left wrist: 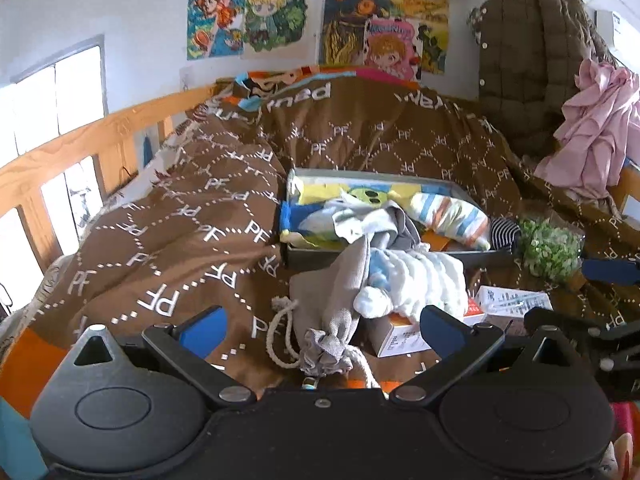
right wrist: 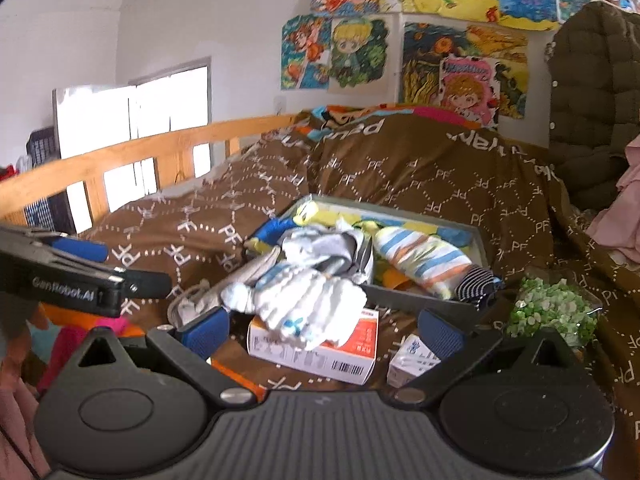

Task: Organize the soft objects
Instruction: 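Move both tools back from the tray toward the pile, then grasp the grey drawstring bag with the left tool while the right tool grasps the white fluffy cloth, then carry the grey bag with the left tool while the right tool carries the white cloth over the tray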

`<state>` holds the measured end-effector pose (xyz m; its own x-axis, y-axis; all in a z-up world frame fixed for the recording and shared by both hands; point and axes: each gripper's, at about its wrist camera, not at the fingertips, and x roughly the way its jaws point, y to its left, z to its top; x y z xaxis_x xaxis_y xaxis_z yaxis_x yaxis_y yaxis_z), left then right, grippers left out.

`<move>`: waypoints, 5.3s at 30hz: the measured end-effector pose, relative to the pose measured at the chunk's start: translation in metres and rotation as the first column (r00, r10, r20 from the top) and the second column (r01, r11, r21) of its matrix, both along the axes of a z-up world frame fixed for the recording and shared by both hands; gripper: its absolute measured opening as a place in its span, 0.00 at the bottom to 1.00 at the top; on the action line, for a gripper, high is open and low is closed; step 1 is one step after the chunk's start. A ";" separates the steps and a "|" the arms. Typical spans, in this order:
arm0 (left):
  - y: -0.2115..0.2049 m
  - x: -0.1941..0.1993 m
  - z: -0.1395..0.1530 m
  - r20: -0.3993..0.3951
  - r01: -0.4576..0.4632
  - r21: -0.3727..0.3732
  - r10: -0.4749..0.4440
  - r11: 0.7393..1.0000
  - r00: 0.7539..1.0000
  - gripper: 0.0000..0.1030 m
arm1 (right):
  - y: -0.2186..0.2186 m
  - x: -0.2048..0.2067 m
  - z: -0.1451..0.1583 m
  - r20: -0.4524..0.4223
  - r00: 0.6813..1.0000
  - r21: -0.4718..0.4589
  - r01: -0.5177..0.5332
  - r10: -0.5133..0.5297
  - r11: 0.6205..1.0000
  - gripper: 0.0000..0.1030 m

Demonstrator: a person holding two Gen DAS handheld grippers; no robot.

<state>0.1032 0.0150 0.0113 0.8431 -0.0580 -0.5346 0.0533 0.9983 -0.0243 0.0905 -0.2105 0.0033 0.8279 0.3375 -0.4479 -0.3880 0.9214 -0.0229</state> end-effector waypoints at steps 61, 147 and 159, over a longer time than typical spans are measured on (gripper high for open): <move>0.019 0.101 -0.054 -0.247 0.317 -0.004 -0.308 0.949 0.919 0.32 | 0.035 0.110 -0.063 -0.151 0.982 0.063 -0.102 0.111 0.993 0.72; -0.086 0.295 -0.039 0.019 0.217 -0.226 -0.219 0.950 0.976 0.14 | -0.079 0.256 -0.036 -0.062 0.958 0.303 0.284 -0.279 0.910 0.10; -0.097 0.297 -0.052 -0.045 0.209 -0.168 -0.219 0.963 0.975 0.16 | -0.092 0.263 -0.054 -0.160 0.941 0.339 0.336 -0.298 0.879 0.16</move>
<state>0.3998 -0.0819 -0.0405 0.7667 -0.3230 -0.5549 0.2583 0.9464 -0.1940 0.3540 -0.3023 -0.0507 0.8750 0.2164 -0.4332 -0.0561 0.9339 0.3531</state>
